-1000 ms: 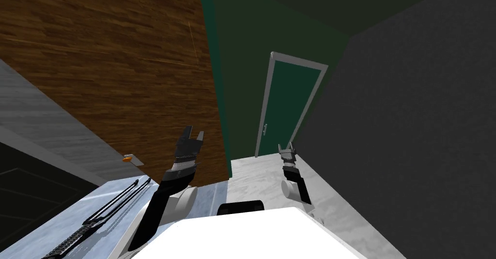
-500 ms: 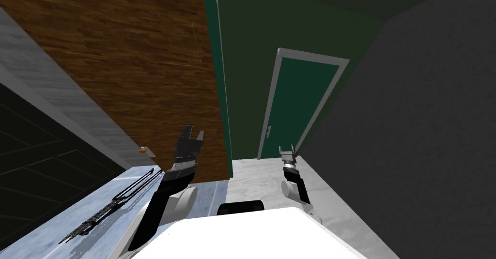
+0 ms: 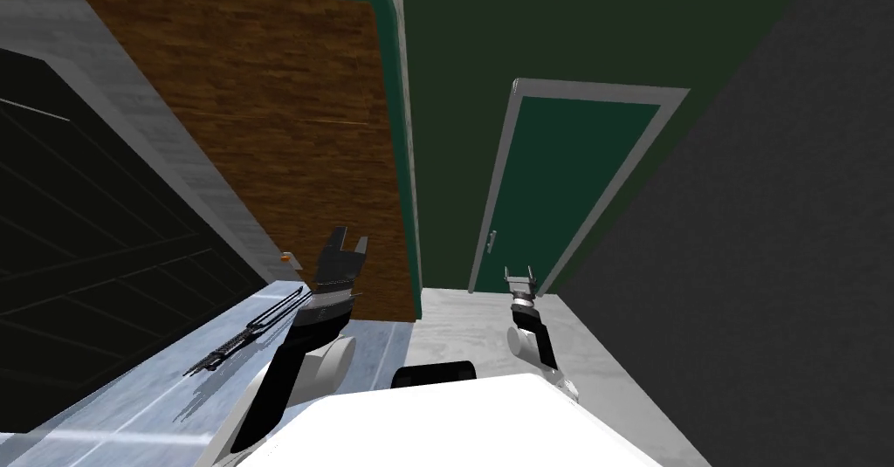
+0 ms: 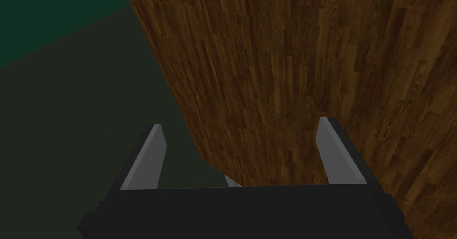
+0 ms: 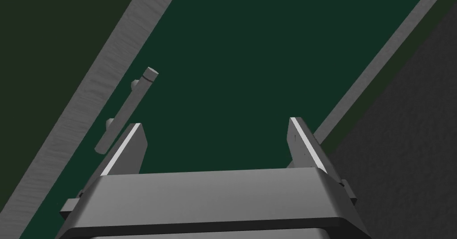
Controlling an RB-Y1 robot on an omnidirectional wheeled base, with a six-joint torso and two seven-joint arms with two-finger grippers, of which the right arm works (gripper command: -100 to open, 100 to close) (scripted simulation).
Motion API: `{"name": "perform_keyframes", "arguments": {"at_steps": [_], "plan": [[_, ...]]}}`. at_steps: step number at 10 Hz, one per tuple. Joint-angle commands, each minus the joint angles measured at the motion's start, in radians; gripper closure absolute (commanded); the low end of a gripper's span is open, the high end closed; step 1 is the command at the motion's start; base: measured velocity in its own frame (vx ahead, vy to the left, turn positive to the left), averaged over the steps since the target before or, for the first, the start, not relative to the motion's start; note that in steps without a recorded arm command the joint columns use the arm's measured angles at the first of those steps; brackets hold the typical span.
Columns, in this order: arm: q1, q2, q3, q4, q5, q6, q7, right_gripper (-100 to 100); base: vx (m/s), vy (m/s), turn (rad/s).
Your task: Pull the door open
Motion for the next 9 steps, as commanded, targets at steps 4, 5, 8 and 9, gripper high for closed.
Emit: {"name": "perform_keyframes", "arguments": {"at_steps": [4, 5, 8, 9], "plan": [[-0.040, -0.004, -0.019, 0.119, -0.049, -0.042, -0.084, -100, 0.028, -0.116, 0.199], [-0.047, -0.005, -0.023, 0.142, -0.060, -0.050, -0.102, -100, 0.018, -0.130, 0.221], [-0.067, -0.007, -0.035, 0.210, -0.091, -0.073, -0.154, -100, 0.009, -0.118, 0.199], [-0.074, -0.007, -0.039, 0.232, -0.102, -0.081, -0.171, -100, 0.013, -0.122, 0.179]]}}
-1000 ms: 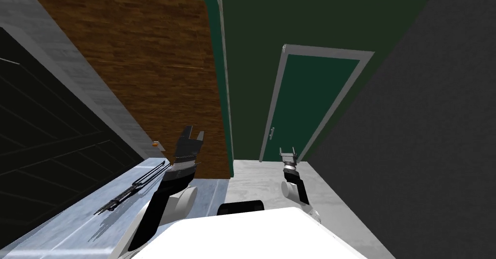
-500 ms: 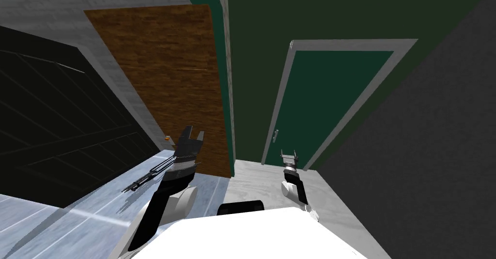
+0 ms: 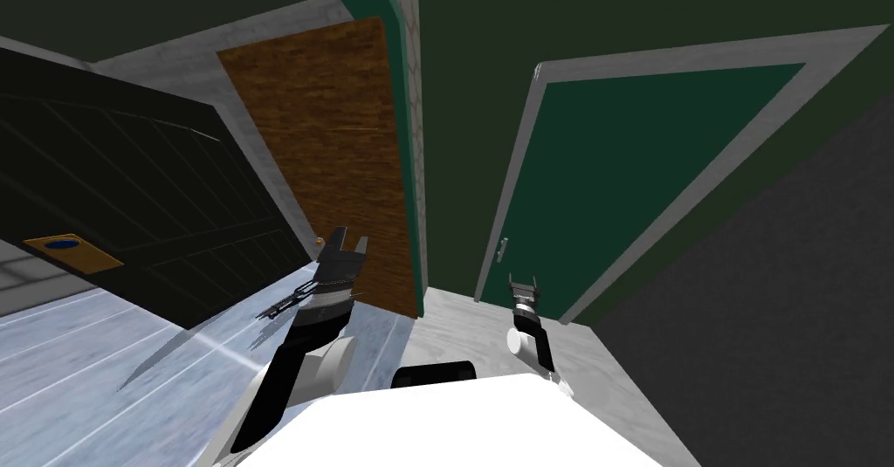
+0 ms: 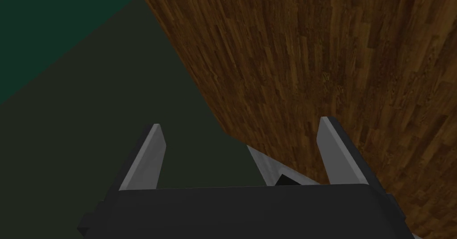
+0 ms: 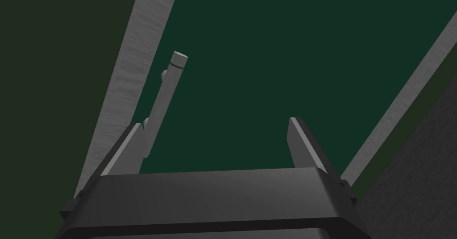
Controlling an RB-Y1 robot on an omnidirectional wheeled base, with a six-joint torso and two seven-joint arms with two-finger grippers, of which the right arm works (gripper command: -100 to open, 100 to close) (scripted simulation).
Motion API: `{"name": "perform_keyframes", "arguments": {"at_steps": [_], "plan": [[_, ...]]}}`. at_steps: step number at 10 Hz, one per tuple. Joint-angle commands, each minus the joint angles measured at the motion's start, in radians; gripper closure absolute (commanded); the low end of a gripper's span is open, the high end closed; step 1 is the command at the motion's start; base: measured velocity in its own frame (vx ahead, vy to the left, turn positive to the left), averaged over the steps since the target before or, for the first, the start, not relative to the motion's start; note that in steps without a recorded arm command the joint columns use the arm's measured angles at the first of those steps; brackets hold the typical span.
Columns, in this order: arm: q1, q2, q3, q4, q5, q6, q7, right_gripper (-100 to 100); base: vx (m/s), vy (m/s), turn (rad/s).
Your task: Pull the door open
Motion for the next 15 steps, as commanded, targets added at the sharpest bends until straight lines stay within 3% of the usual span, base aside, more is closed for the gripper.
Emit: {"name": "perform_keyframes", "arguments": {"at_steps": [1, 15], "plan": [[-0.012, -0.001, -0.005, 0.043, -0.016, -0.018, -0.031, -100, 0.003, -0.108, 0.273], [-0.101, -0.004, -0.056, 0.339, -0.153, -0.121, -0.258, -100, -0.009, -0.114, 0.212]]}}
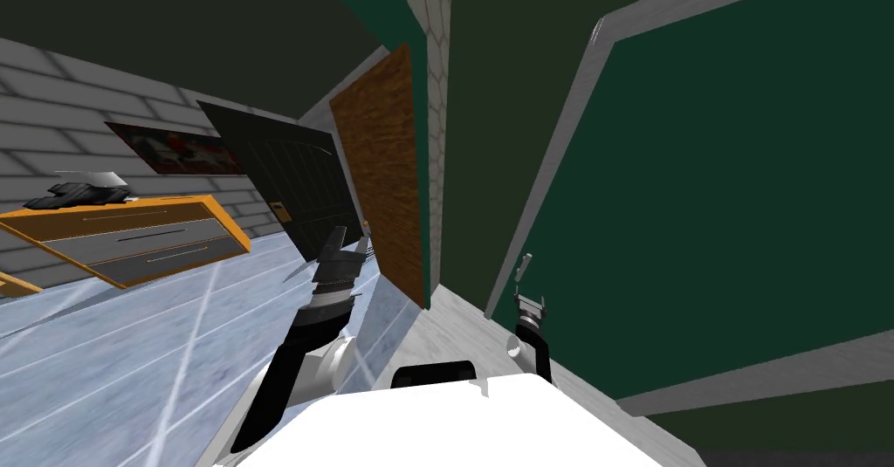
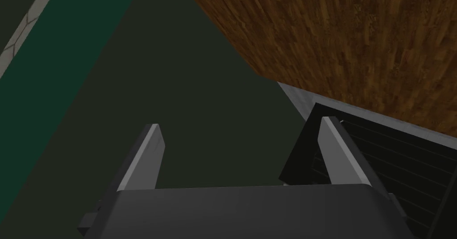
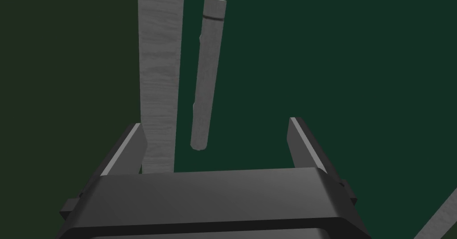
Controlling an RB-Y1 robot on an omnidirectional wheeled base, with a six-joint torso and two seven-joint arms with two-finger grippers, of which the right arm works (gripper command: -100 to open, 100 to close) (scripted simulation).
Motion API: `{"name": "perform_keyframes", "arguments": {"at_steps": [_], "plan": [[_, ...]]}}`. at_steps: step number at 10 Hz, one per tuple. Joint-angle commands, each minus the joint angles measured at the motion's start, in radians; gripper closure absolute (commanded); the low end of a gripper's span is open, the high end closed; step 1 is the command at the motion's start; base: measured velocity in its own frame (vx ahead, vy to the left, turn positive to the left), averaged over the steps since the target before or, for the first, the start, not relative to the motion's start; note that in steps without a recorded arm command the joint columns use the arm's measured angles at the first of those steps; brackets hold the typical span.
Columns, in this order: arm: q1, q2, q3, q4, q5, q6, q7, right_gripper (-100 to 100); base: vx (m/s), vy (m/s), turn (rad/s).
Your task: Pull the door open
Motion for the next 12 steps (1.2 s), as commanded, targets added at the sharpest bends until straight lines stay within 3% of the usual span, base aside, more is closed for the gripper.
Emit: {"name": "perform_keyframes", "arguments": {"at_steps": [1, 6, 11, 12], "plan": [[-0.013, -0.004, -0.008, 0.037, -0.017, -0.010, -0.030, -100, -0.033, -0.135, 0.238], [-0.035, -0.004, -0.020, 0.110, -0.051, -0.036, -0.085, -100, -0.016, -0.095, 0.170], [-0.064, -0.004, -0.037, 0.208, -0.096, -0.070, -0.161, -100, -0.040, -0.111, 0.249], [-0.061, -0.004, -0.036, 0.194, -0.091, -0.064, -0.148, -100, -0.016, -0.055, 0.063]]}}
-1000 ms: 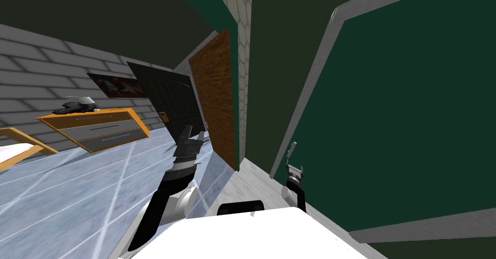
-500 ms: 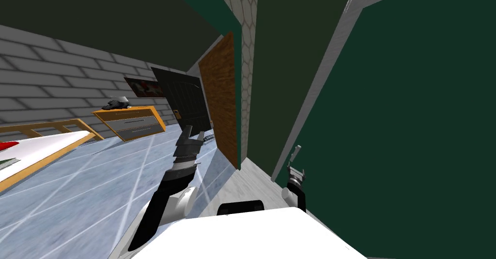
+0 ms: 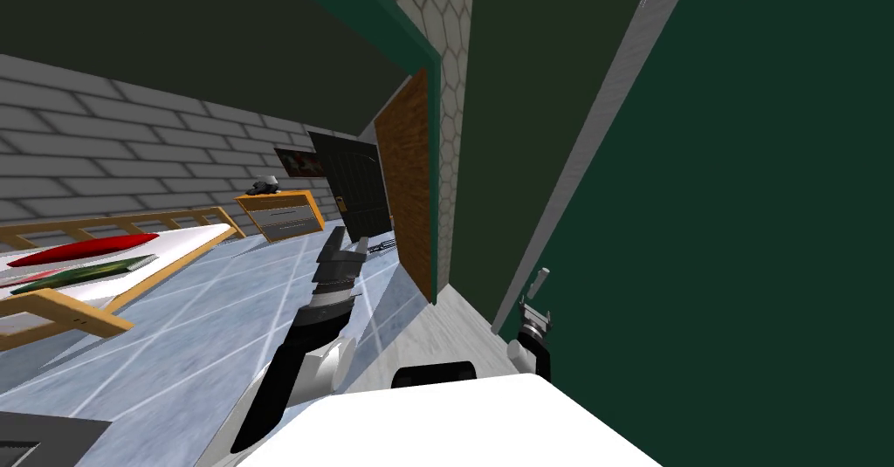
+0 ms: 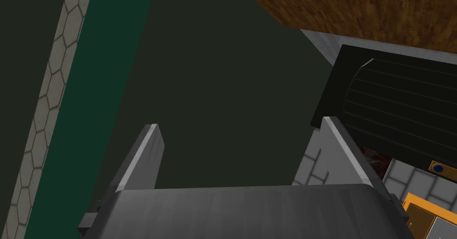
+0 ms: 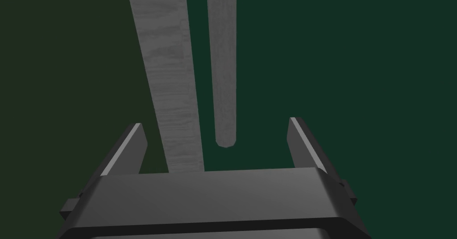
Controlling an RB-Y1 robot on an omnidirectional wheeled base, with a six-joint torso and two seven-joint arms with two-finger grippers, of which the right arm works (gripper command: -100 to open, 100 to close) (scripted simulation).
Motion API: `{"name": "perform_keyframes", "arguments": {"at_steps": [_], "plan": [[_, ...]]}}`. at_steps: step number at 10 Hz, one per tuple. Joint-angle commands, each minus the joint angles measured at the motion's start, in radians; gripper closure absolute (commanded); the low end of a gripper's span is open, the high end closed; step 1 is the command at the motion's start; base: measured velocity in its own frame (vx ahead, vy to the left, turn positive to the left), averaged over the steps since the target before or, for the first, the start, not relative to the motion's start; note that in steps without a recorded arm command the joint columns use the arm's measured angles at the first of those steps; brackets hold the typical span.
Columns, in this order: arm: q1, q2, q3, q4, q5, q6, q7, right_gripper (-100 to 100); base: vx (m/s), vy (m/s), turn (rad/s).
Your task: Pull the door open
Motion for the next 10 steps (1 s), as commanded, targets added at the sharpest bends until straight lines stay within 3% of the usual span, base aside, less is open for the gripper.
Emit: {"name": "perform_keyframes", "arguments": {"at_steps": [1, 10], "plan": [[-0.006, -0.020, 0.001, 0.030, 0.016, -0.005, -0.036, -100, 0.079, -0.018, -0.076], [-0.036, -0.113, 0.006, 0.175, 0.094, -0.029, -0.206, -100, 0.105, -0.015, -0.043]]}}
